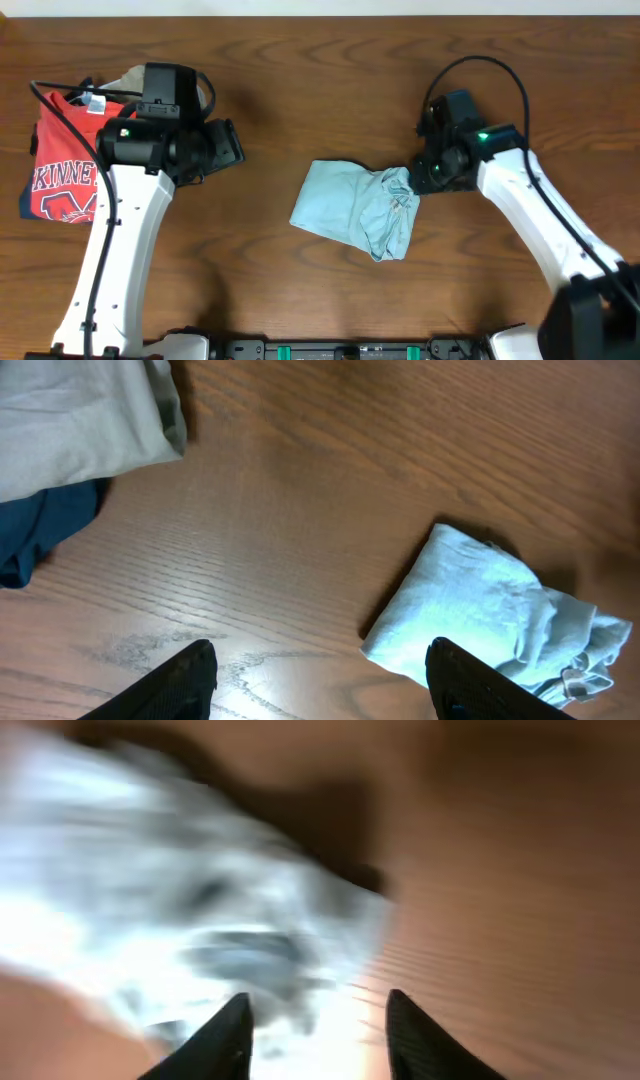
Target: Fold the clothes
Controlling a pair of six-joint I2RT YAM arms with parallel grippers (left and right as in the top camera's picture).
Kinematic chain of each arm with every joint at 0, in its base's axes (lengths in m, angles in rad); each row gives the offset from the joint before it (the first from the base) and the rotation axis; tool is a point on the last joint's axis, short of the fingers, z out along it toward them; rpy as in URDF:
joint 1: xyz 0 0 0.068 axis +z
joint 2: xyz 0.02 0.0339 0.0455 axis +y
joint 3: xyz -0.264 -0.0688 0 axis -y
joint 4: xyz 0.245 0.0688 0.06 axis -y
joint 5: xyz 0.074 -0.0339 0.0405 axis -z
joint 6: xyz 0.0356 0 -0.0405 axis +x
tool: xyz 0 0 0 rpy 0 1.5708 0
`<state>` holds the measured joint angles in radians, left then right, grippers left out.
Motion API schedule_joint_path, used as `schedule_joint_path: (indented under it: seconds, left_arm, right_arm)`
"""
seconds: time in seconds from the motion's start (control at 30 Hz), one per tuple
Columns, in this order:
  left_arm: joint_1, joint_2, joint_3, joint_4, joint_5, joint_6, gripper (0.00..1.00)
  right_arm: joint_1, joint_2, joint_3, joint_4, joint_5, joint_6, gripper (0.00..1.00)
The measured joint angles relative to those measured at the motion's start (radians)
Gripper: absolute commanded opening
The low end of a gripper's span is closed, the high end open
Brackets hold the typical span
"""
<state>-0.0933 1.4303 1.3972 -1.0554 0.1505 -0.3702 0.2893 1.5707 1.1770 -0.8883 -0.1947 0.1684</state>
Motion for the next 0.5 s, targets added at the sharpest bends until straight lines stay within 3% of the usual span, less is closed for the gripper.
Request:
schedule_joint_path:
  seconds: [0.17,0.27,0.4,0.43,0.47,0.5]
  left_arm:
    - [0.000,0.013,-0.008,0.000,0.000,0.000,0.68]
    - [0.000,0.017,-0.012,0.000,0.000,0.000,0.68]
    - [0.000,0.018,-0.012,0.000,0.000,0.000,0.68]
    - [0.000,0.018,-0.012,0.000,0.000,0.000,0.68]
    - [0.000,0.018,-0.012,0.000,0.000,0.000,0.69]
    - [0.000,0.018,-0.012,-0.001,0.000,0.000,0.68]
  right_arm:
    - [0.031,-0.019,0.006,0.031,-0.084,-0.032,0.45]
    - [0.060,0.023,0.006,0.045,-0.096,-0.032,0.41]
    - [0.079,0.108,0.006,0.074,-0.105,-0.016,0.21]
    - [0.079,0.127,0.006,0.081,-0.105,-0.012,0.08]
    - [0.079,0.148,0.006,0.083,-0.100,-0.002,0.01]
    - [0.079,0.158,0.006,0.083,-0.095,0.002,0.01]
